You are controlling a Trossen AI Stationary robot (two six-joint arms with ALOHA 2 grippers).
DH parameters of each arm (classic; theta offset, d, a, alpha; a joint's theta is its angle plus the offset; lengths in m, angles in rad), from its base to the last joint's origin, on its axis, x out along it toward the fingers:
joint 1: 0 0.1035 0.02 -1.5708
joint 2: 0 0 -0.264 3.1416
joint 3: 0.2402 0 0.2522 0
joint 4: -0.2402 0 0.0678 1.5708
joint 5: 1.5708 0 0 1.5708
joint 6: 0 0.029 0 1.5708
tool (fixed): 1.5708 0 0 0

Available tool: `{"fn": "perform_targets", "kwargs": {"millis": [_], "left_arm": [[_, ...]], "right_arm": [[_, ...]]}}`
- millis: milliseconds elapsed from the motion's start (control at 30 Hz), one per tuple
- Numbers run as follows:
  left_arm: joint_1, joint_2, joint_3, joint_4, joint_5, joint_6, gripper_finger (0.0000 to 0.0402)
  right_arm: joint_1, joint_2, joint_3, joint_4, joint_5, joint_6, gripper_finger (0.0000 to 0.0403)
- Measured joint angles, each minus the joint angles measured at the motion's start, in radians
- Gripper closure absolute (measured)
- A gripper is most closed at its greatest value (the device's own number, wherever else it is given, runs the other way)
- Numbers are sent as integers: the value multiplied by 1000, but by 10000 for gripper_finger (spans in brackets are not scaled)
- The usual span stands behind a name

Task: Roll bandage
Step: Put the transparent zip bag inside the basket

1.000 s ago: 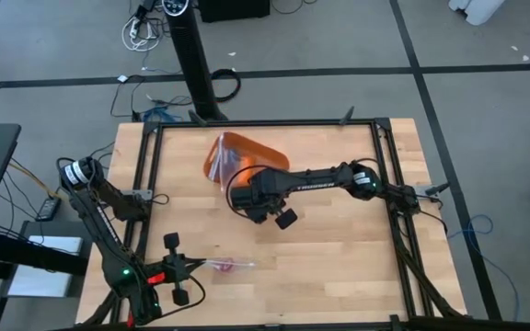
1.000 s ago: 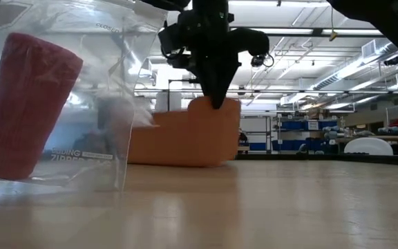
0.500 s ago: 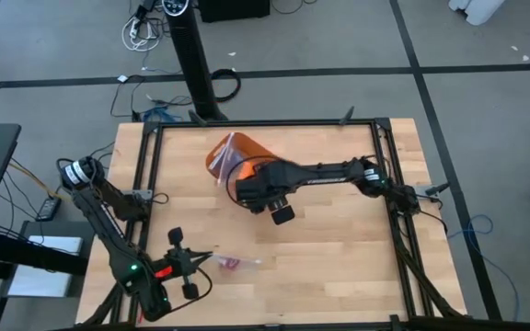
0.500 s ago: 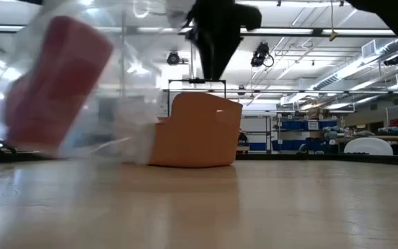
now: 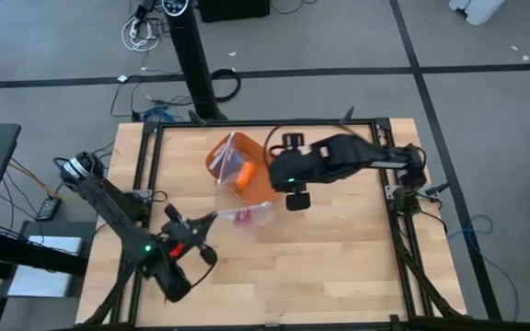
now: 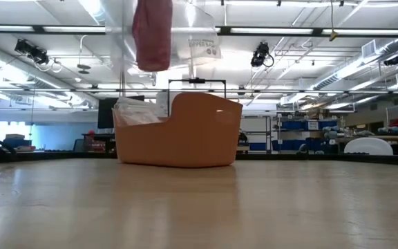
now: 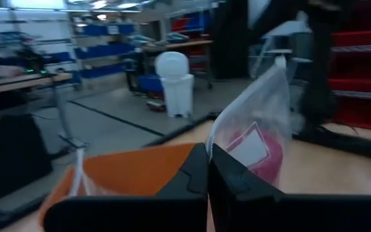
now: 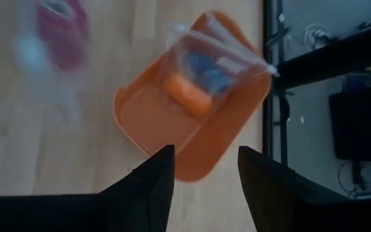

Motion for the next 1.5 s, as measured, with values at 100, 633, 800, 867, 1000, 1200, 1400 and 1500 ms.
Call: {"fn": "perform_targets", "kwargs": {"millis": [100, 633, 800, 867, 1000, 1200, 1400, 1500], "left_arm": [[67, -21, 27, 1, -5, 63, 401], [494, -79, 27, 88, 151, 276, 401], [573, -78, -54, 511, 359, 548, 401], [602, -78, -106, 736, 476, 681, 401], [640, -78, -191, 986, 575, 770, 401], [638, -78, -256, 979, 561, 698, 401], [607, -78, -265, 981, 395, 735, 401], [612, -78, -265, 981, 366, 736, 401]], "right_arm": [[7, -44, 0, 3, 10, 25, 234], [7, -76, -13, 16, 11, 5, 236], [5, -76, -13, 16, 11, -10, 236], [3, -76, -13, 15, 11, -10, 236], [3, -76, -13, 5, 10, -10, 238], [9, -76, -13, -9, 10, -10, 238], [9, -76, -13, -15, 10, -10, 238], [9, -76, -13, -15, 10, -10, 238]]}}
